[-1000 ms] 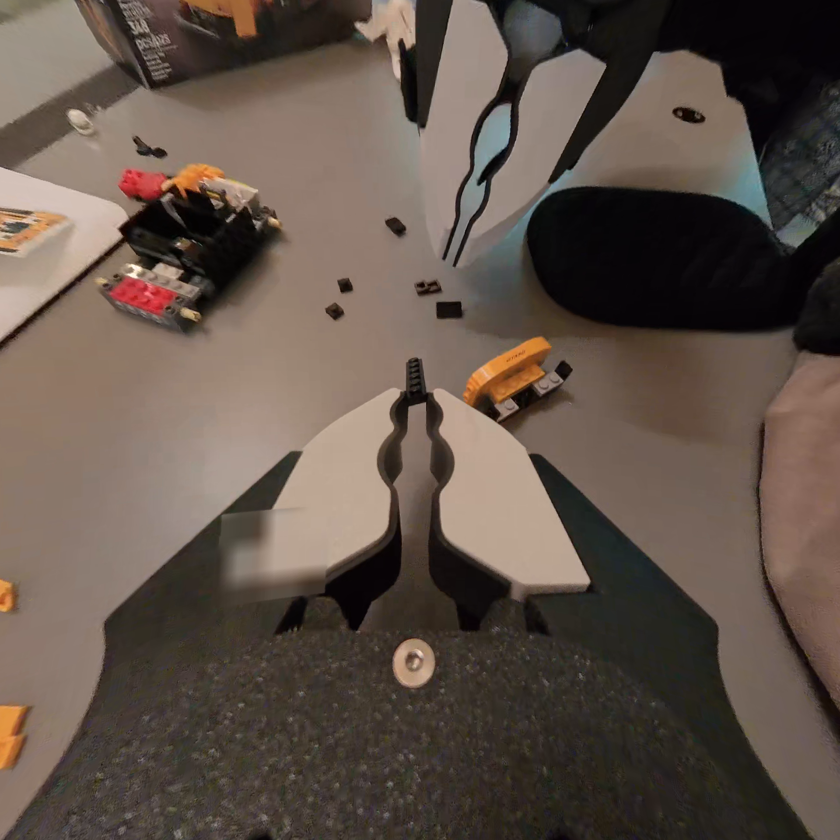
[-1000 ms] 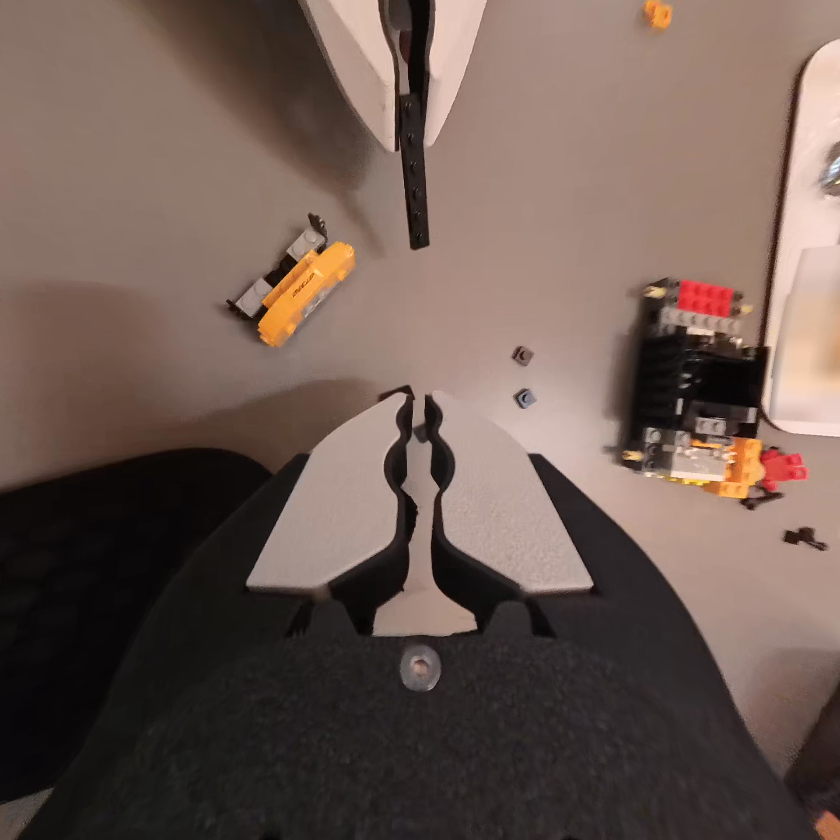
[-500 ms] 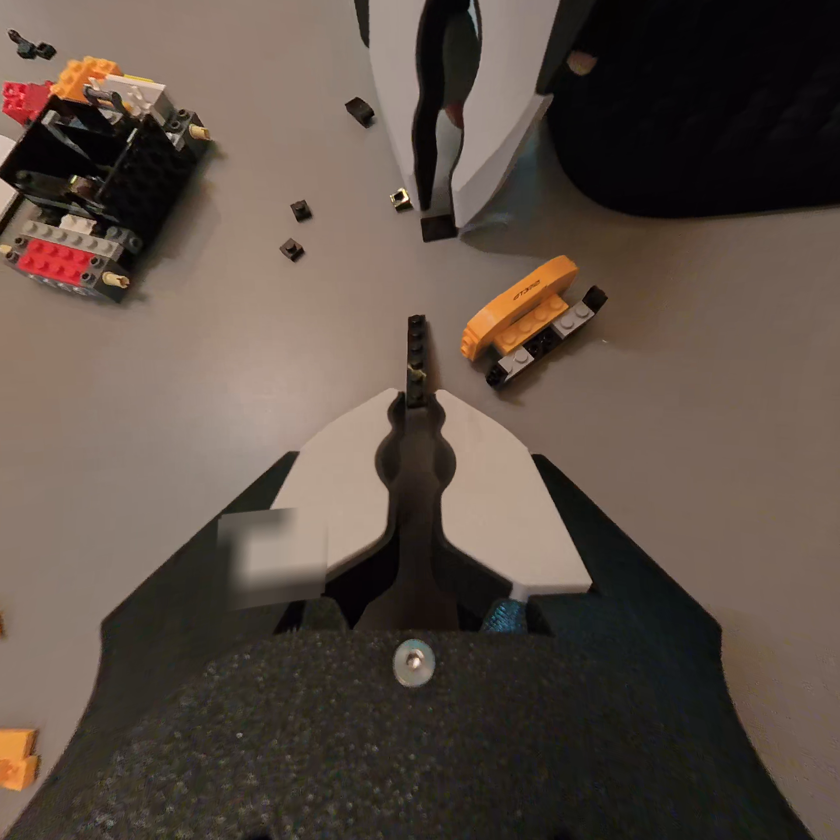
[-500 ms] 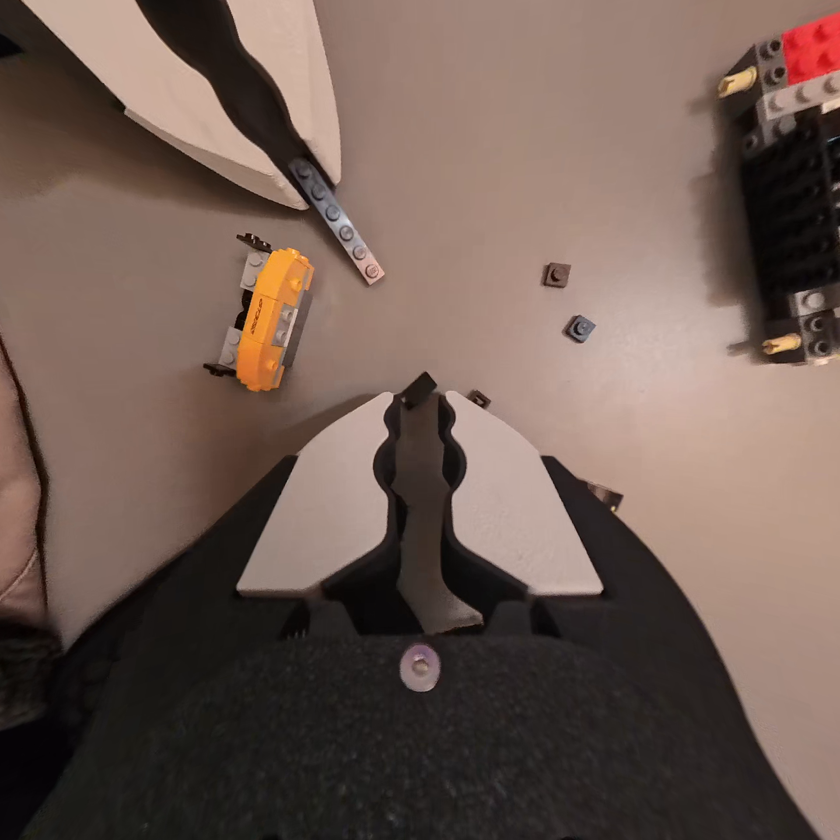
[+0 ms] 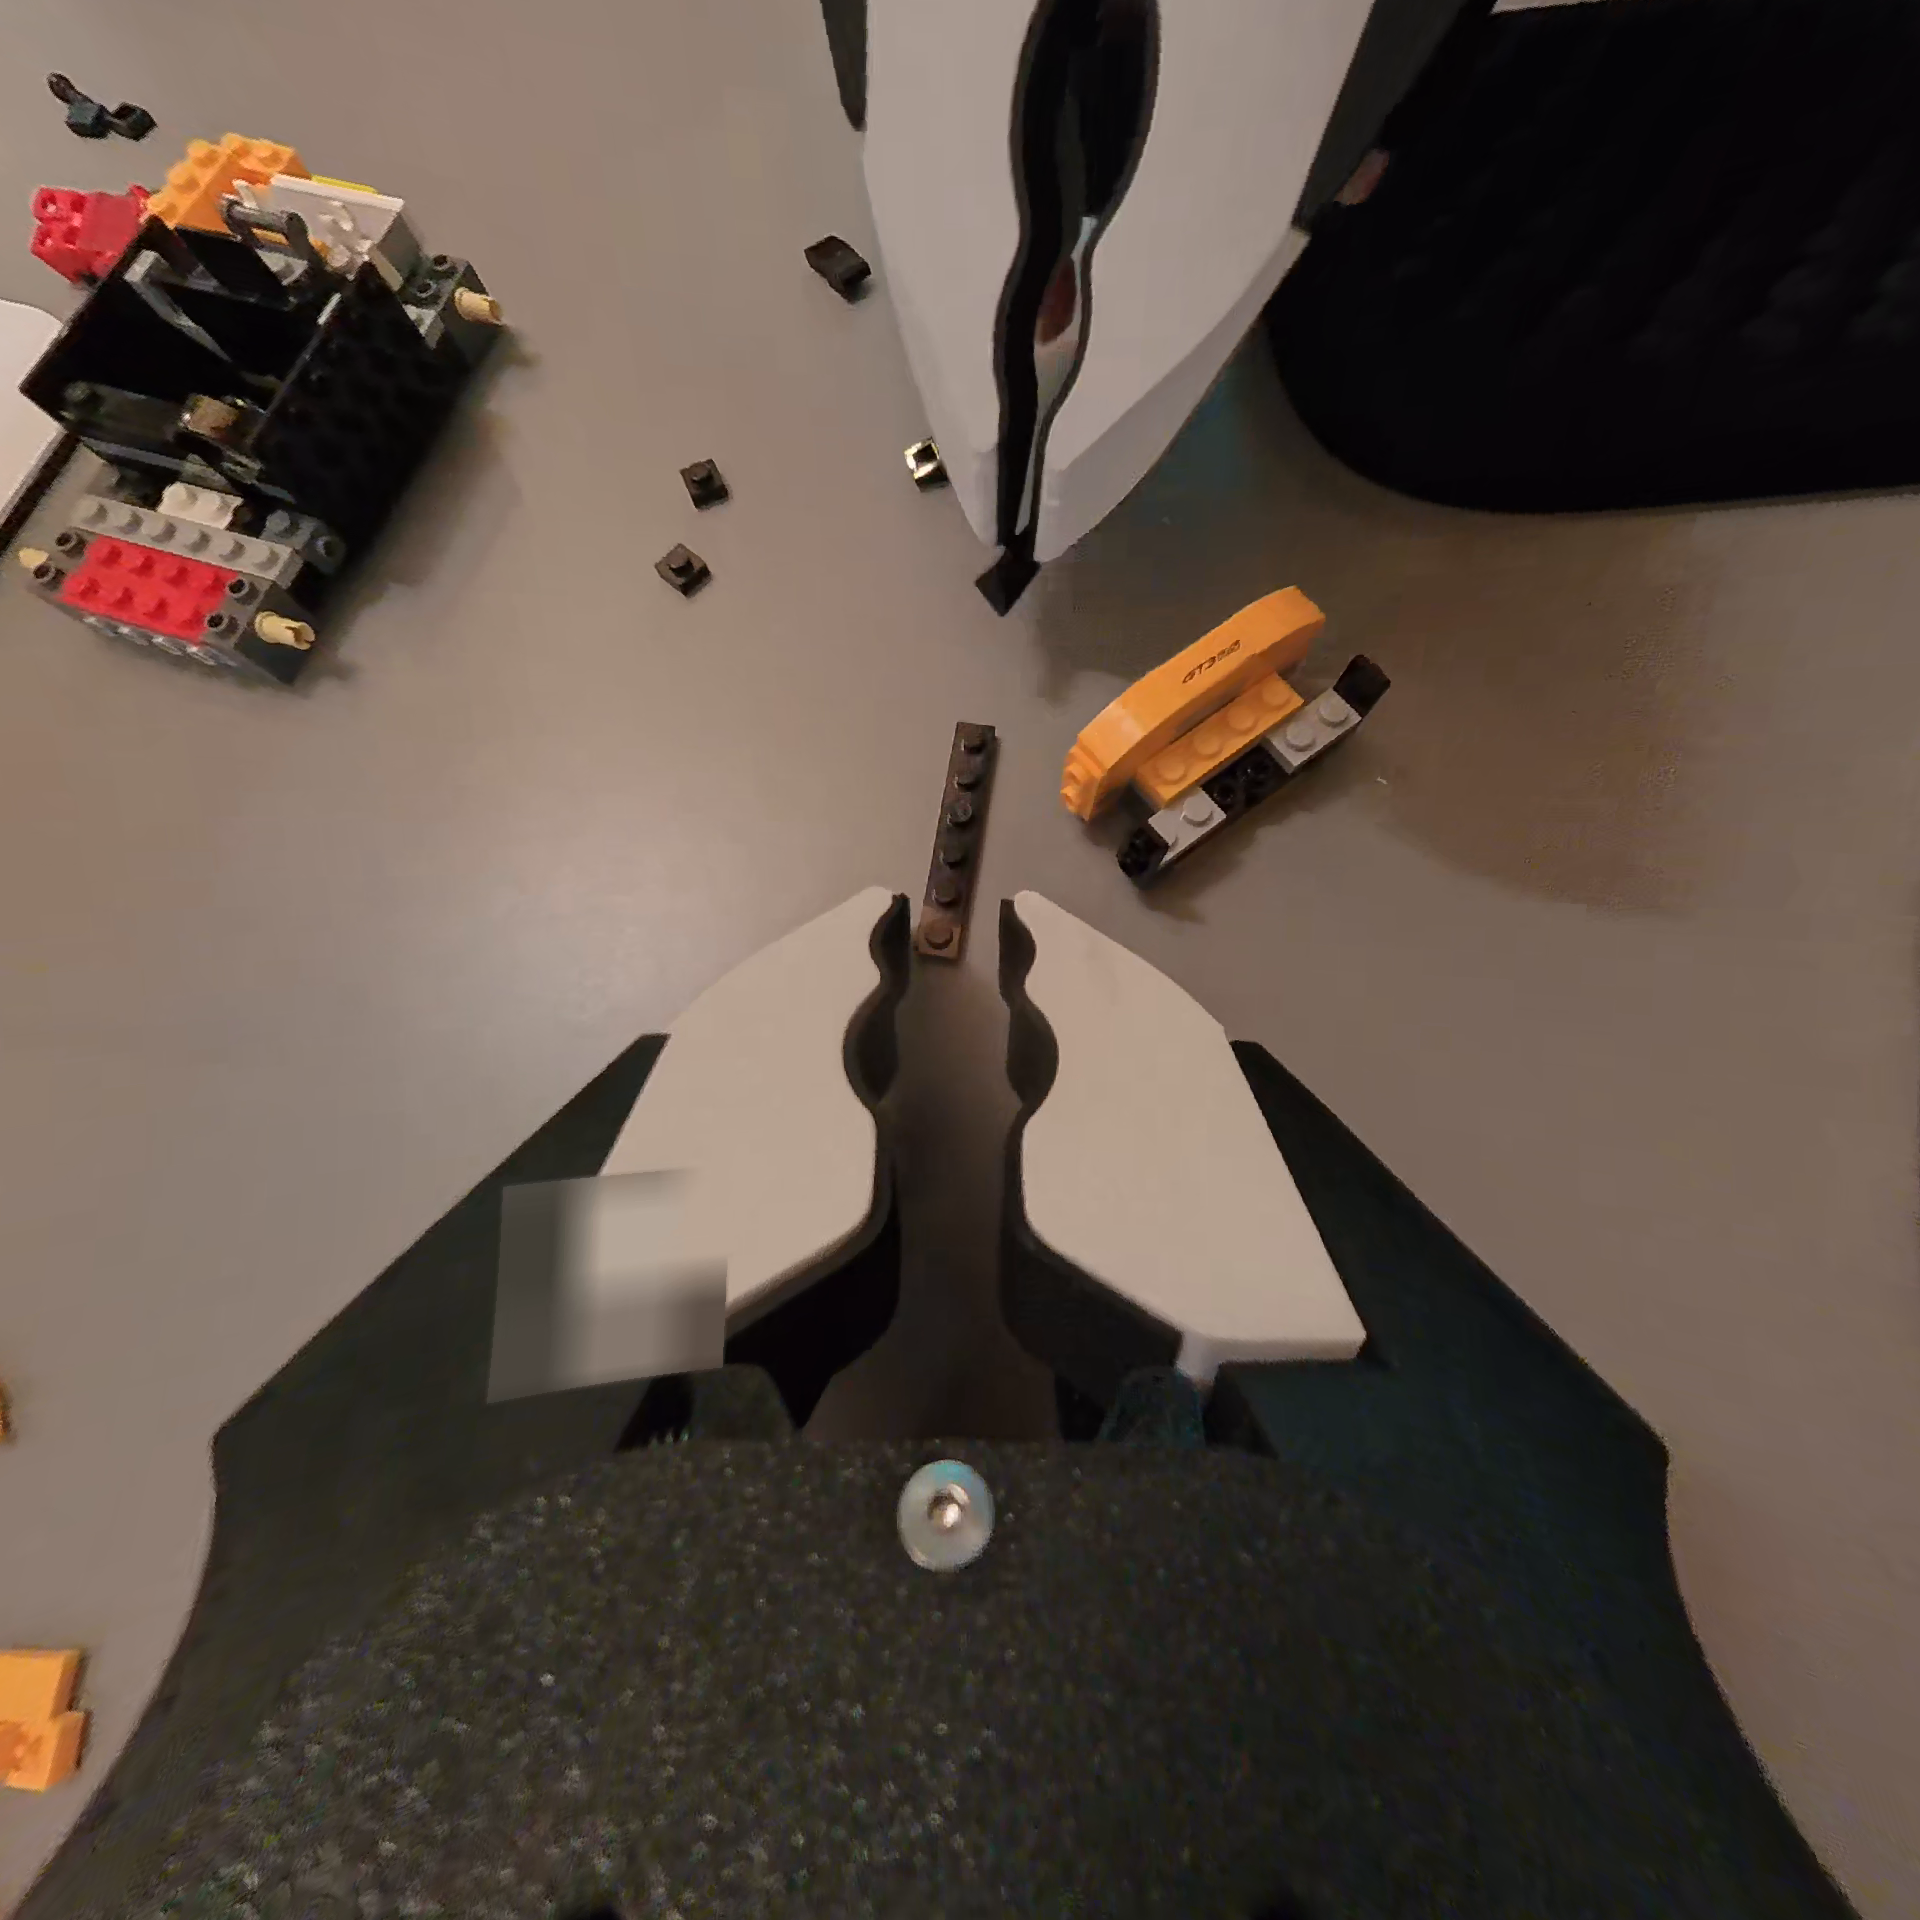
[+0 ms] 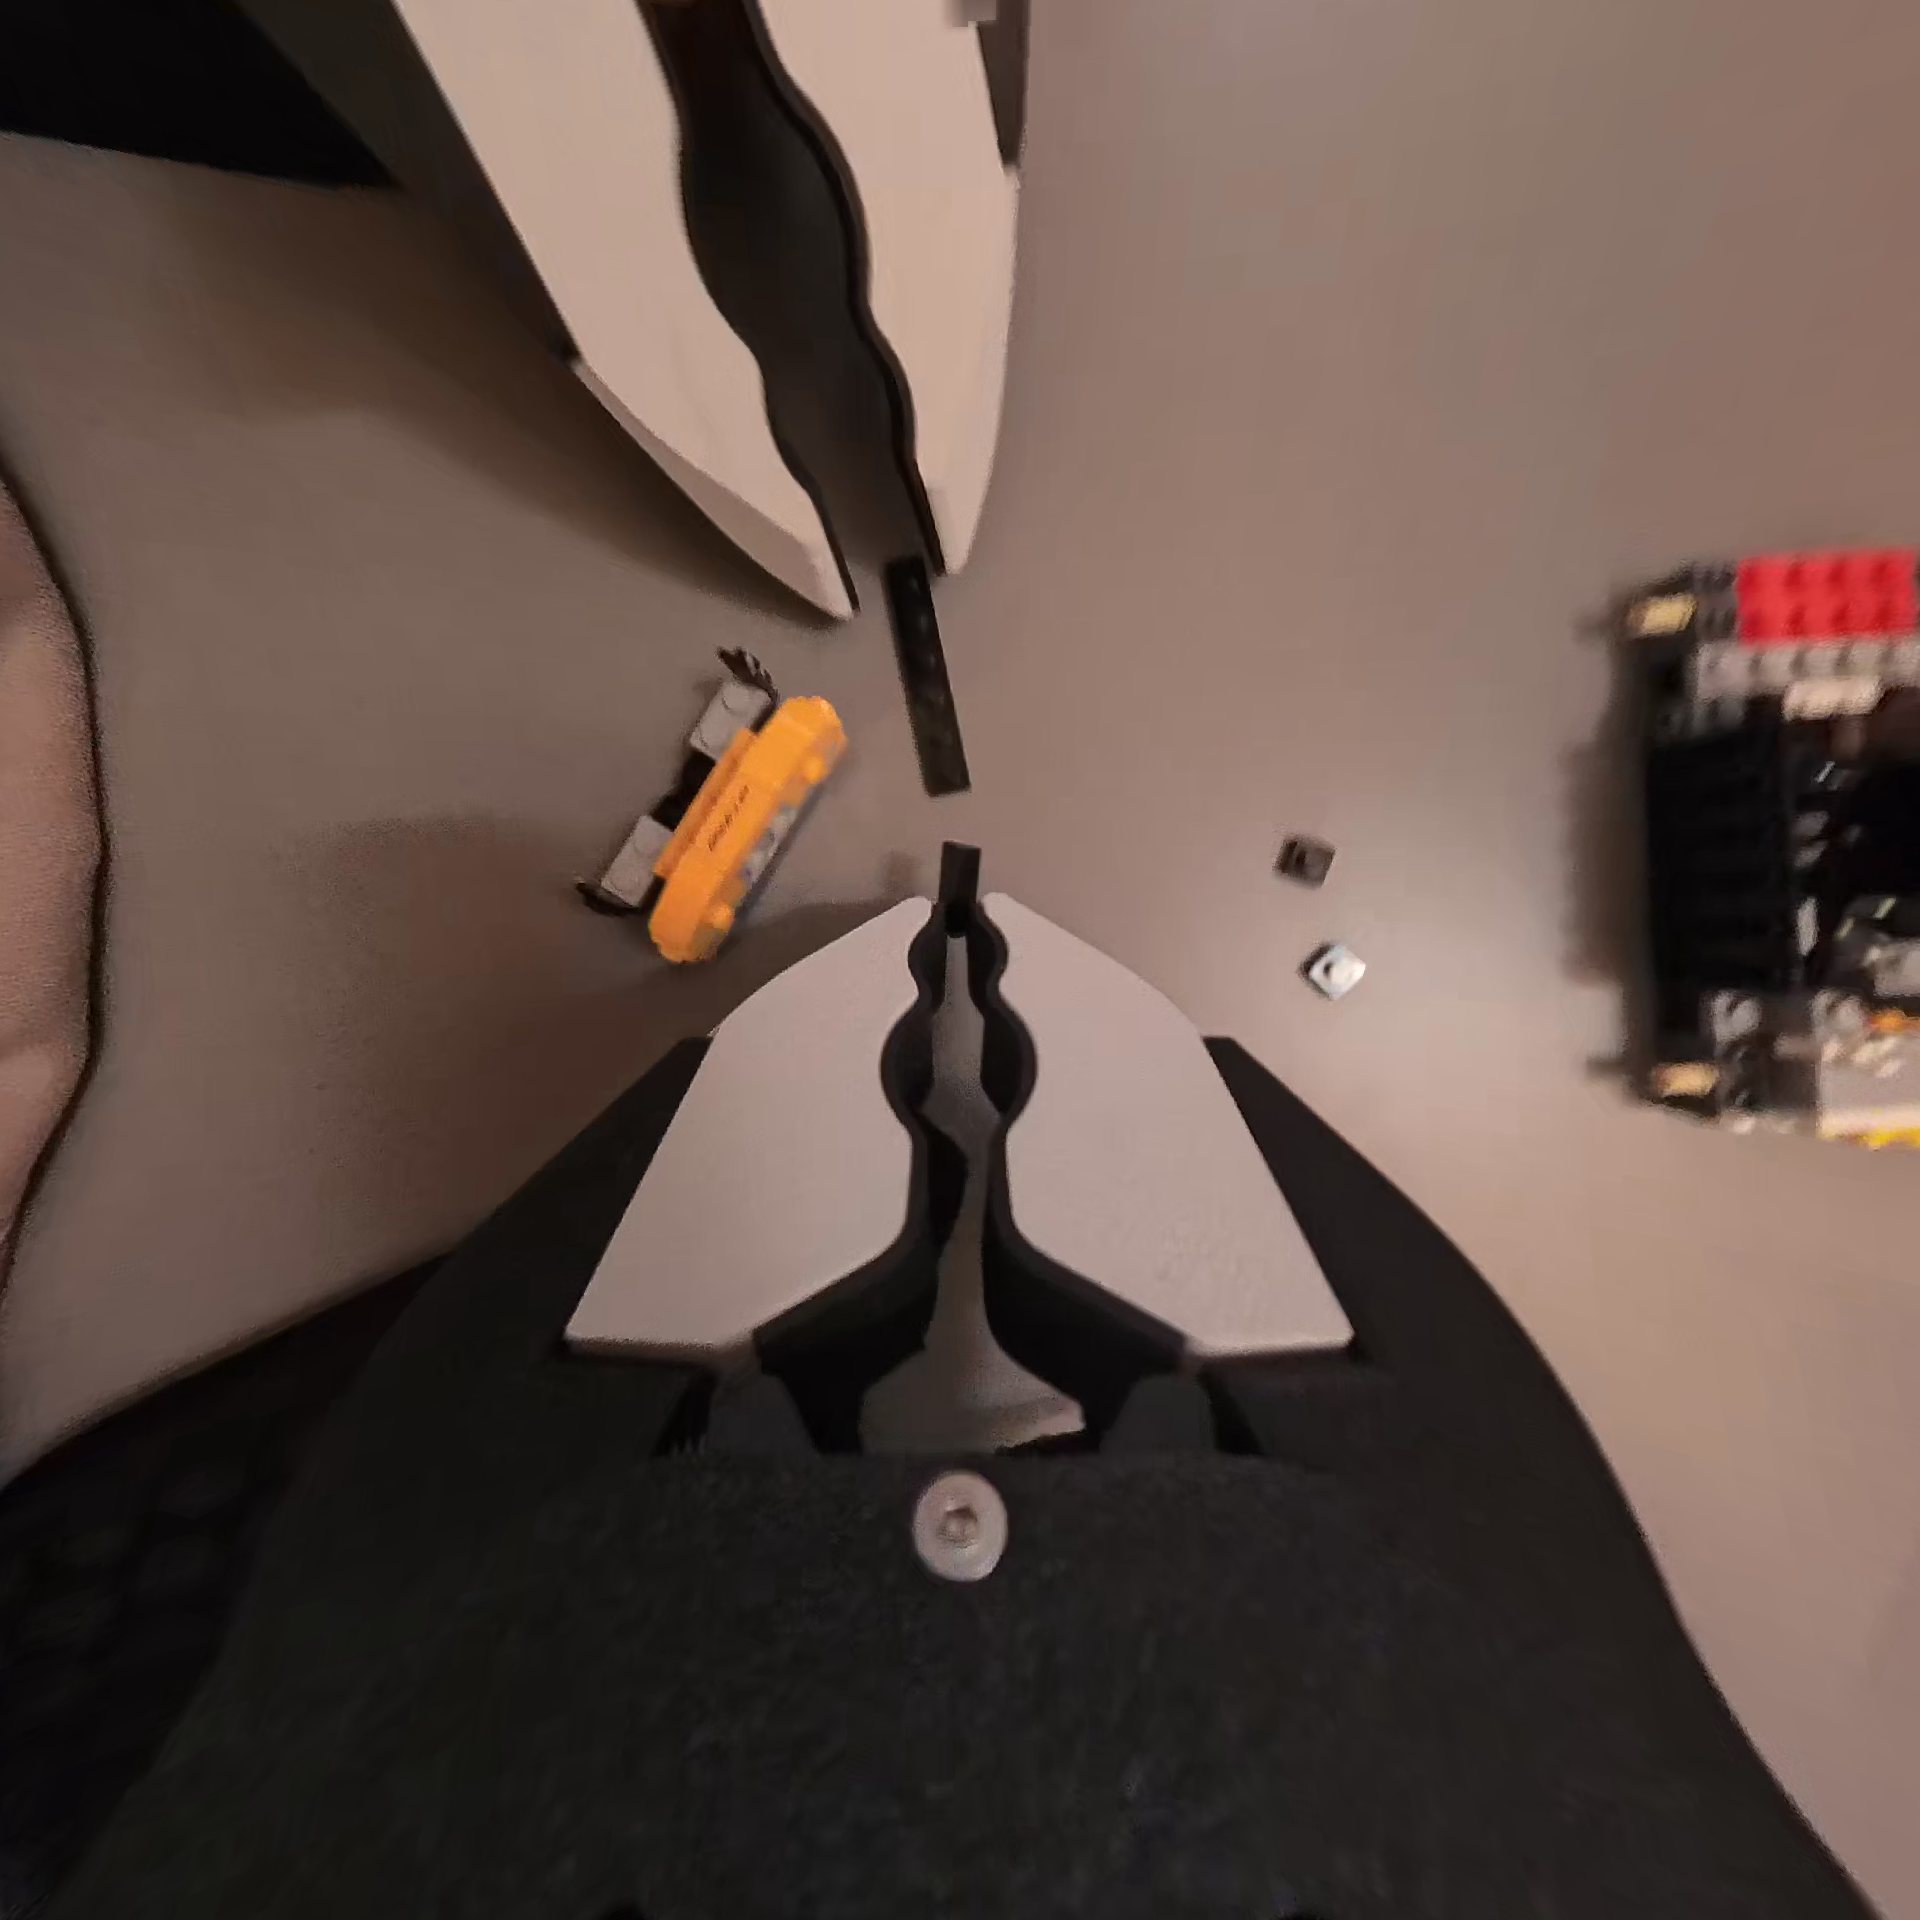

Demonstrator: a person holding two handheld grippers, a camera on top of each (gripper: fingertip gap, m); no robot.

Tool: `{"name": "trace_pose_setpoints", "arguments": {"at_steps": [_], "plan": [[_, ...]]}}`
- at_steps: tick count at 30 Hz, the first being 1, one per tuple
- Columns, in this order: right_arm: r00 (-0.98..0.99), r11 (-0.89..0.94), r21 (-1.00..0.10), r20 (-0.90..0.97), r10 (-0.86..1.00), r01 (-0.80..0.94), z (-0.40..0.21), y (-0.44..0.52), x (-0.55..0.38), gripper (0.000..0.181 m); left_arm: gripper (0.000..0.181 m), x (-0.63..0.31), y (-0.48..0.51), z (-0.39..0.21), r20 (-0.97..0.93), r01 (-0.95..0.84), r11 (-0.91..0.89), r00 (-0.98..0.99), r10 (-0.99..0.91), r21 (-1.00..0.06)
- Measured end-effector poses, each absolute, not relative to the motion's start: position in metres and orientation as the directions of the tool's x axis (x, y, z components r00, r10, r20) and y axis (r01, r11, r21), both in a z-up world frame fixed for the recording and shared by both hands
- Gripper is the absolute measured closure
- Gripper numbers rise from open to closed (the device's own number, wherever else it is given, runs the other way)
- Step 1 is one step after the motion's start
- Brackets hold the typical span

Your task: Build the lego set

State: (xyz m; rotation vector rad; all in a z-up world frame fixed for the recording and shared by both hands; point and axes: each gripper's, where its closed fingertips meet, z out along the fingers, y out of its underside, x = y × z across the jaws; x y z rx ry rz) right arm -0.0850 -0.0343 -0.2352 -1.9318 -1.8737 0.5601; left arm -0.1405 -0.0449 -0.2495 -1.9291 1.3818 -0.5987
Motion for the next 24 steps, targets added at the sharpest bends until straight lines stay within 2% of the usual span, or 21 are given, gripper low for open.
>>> {"name": "trace_pose_setpoints", "arguments": {"at_steps": [4, 10, 24], "plan": [[-0.064, 0.057, -0.536, 0.006, 0.998, 0.842, -0.23, -0.035, -0.105, 0.178, 0.168, -0.141, -0.045, -0.252, -0.027, -0.64, -0.202, 0.33, -0.944, -0.741], [-0.172, 0.118, -0.456, -0.078, 0.982, 0.882, -0.24, -0.039, -0.125, 0.178, 0.169, -0.142, -0.043, -0.252, -0.032, -0.639, -0.203, 0.336, -0.941, -0.742], [-0.213, 0.137, -0.353, -0.186, 0.959, 0.926, -0.252, -0.041, -0.125, 0.178, 0.167, -0.141, -0.041, -0.25, -0.026, -0.618, -0.193, 0.327, -0.945, -0.762]]}}
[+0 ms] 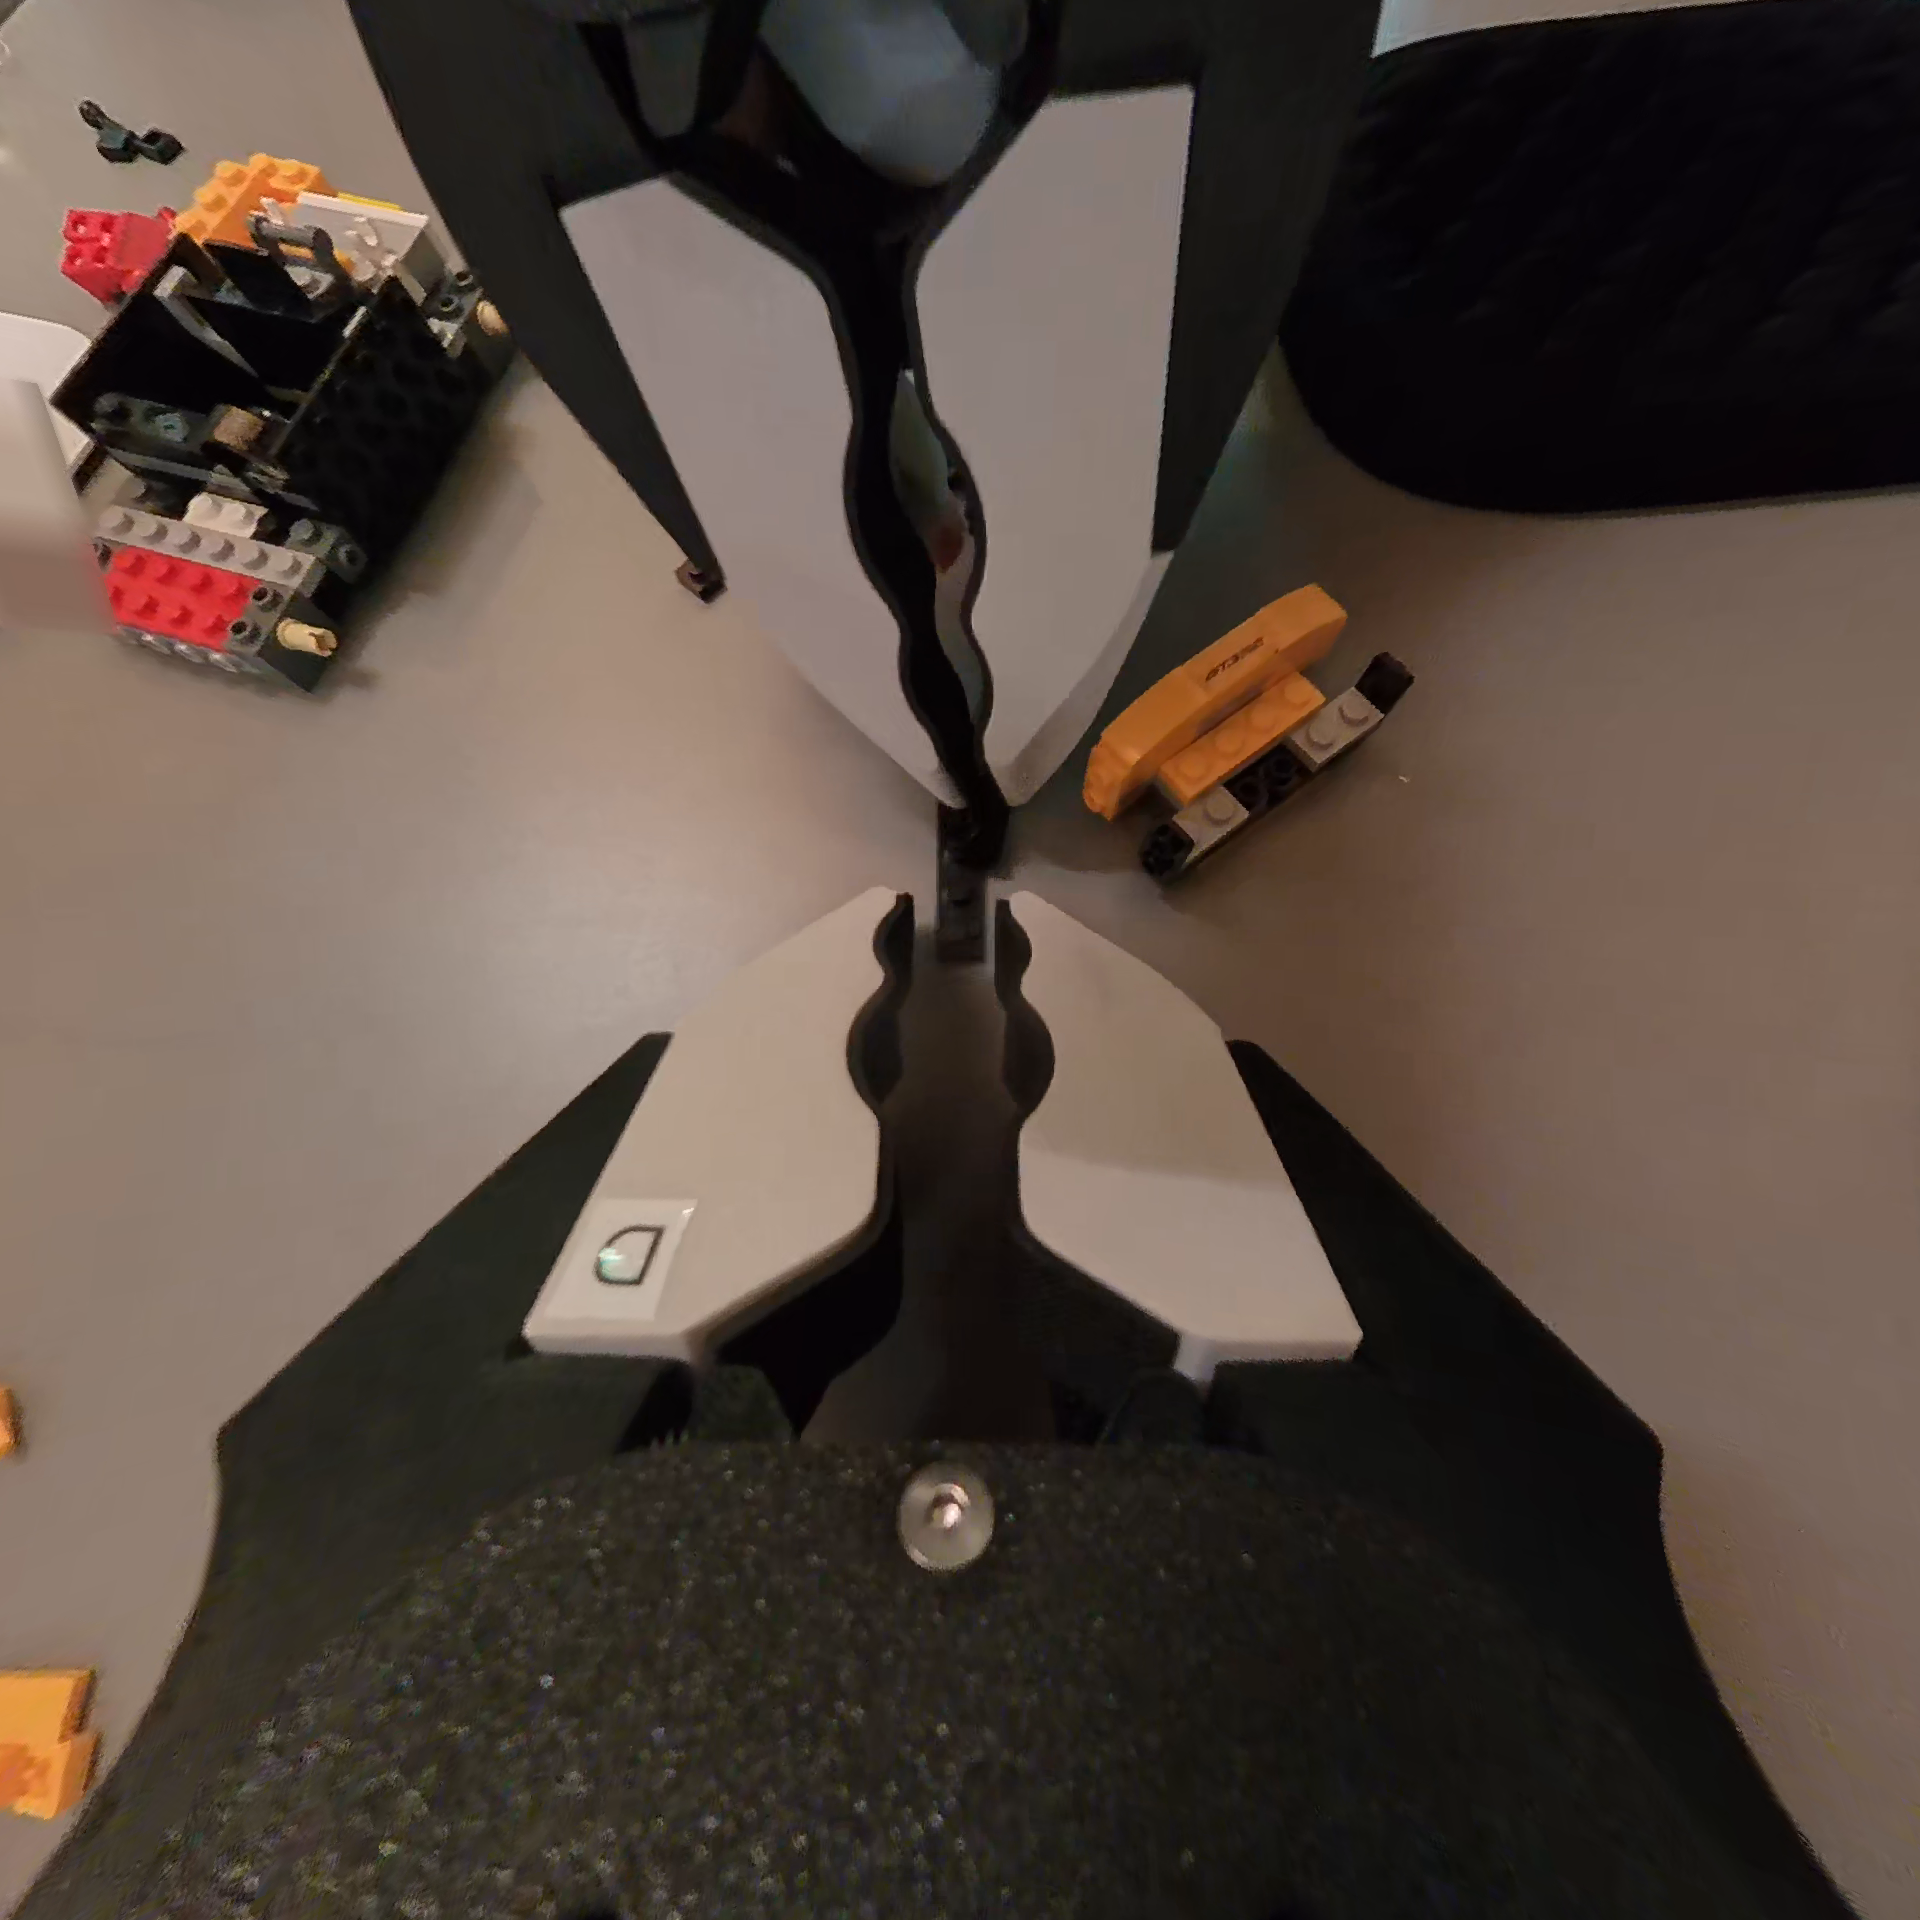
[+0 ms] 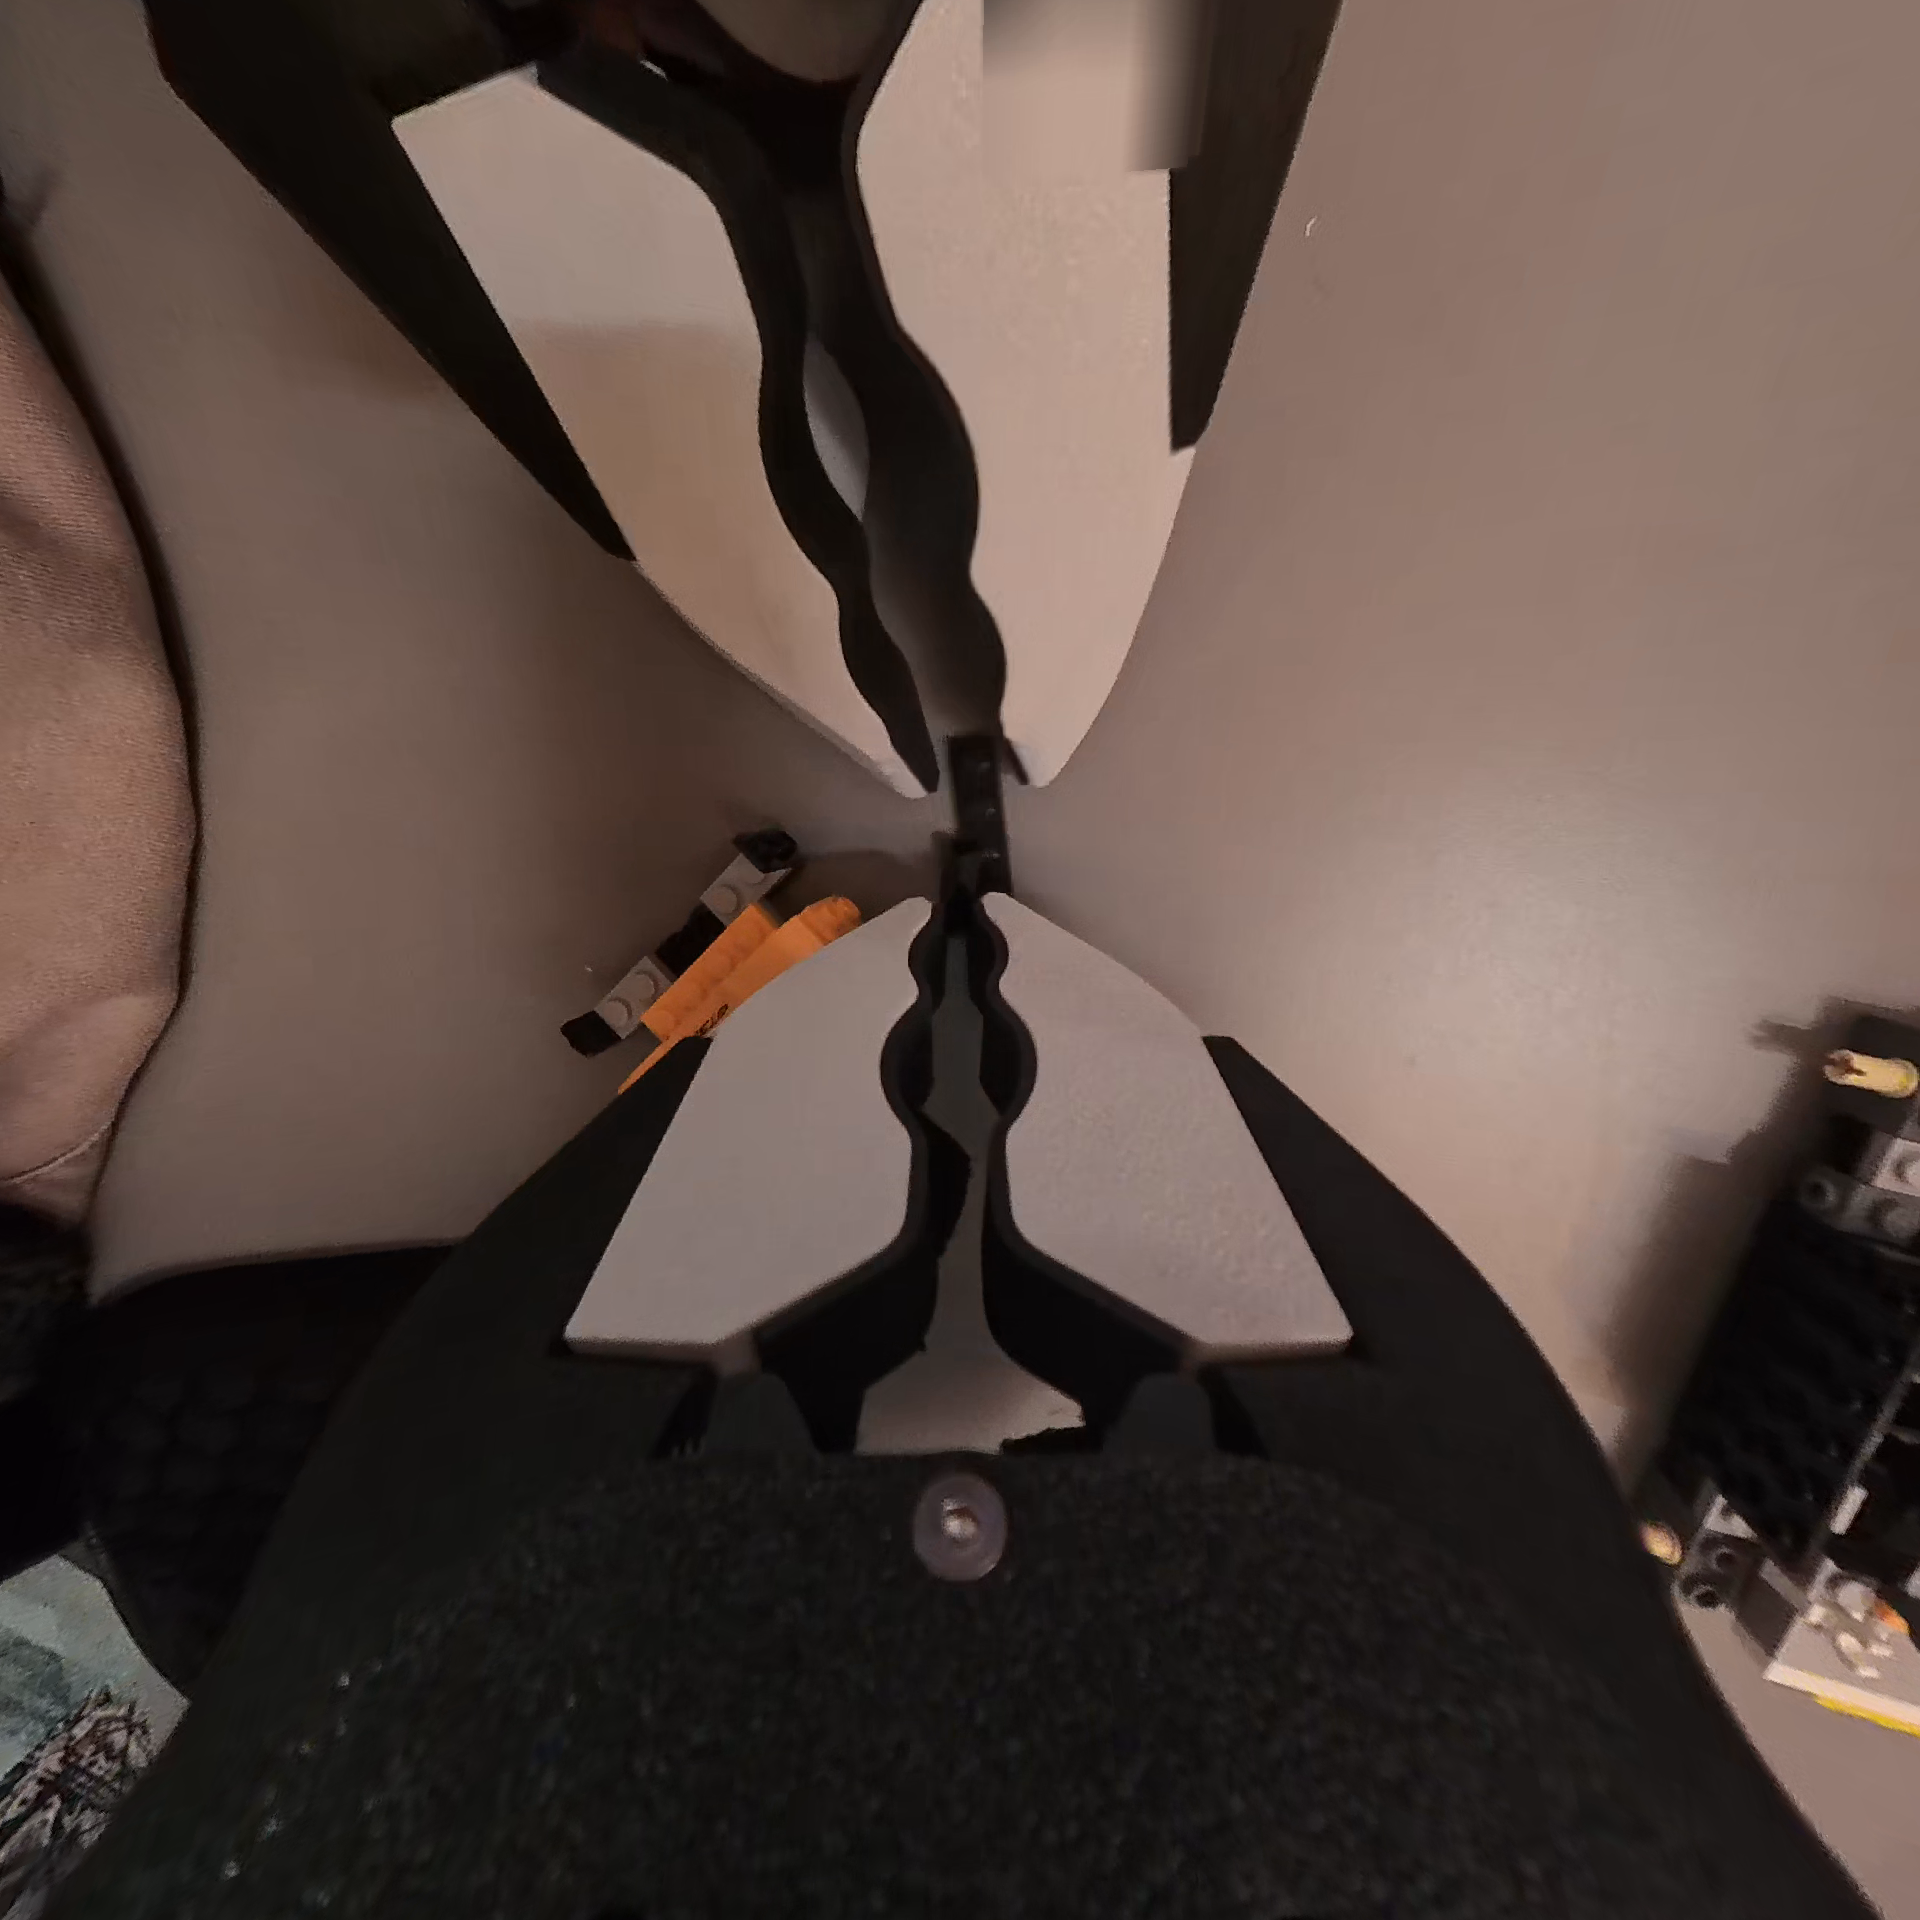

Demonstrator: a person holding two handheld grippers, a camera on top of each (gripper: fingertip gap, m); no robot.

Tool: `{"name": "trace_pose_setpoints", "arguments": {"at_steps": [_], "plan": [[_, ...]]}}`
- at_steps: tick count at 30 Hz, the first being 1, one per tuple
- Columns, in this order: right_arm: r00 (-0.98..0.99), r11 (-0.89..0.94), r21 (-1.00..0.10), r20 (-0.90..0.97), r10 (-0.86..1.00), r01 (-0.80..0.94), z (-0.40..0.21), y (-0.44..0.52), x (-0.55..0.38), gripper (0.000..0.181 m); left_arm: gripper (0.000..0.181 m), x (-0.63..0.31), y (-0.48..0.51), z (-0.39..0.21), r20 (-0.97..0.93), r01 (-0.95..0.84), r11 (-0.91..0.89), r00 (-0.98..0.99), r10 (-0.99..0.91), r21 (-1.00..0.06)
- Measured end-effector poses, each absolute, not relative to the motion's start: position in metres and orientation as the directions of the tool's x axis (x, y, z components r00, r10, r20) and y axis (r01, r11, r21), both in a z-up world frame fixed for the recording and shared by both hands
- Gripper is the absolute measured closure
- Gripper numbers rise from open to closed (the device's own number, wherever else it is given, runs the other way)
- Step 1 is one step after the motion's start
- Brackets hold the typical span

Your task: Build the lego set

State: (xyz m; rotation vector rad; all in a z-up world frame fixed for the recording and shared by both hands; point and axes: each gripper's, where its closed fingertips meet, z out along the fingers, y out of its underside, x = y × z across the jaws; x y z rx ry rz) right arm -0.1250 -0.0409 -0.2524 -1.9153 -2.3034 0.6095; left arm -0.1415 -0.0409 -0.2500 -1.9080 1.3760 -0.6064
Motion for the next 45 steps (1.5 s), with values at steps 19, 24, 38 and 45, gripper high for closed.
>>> {"name": "trace_pose_setpoints", "arguments": {"at_steps": [19, 24, 38, 45], "plan": [[-0.267, 0.167, -0.421, -0.191, 0.944, 0.891, -0.245, -0.033, -0.128, 0.178, 0.174, -0.13, -0.034, -0.249, -0.082, -0.626, -0.144, 0.318, -0.945, -0.767], [-0.318, 0.222, -0.507, -0.109, 0.942, 0.833, -0.243, -0.032, -0.127, 0.172, 0.174, -0.131, -0.034, -0.249, -0.041, -0.614, -0.186, 0.336, -0.941, -0.767], [-0.366, 0.241, -0.49, -0.177, 0.914, 0.838, -0.246, -0.036, -0.128, 0.18, 0.17, -0.129, -0.039, -0.248, 0.001, -0.606, -0.205, 0.318, -0.948, -0.768], [-0.396, 0.275, -0.396, -0.265, 0.879, 0.876, -0.246, -0.033, -0.126, 0.18, 0.171, -0.134, -0.034, -0.238, 0.101, -0.522, -0.282, 0.348, -0.932, -0.805]]}}
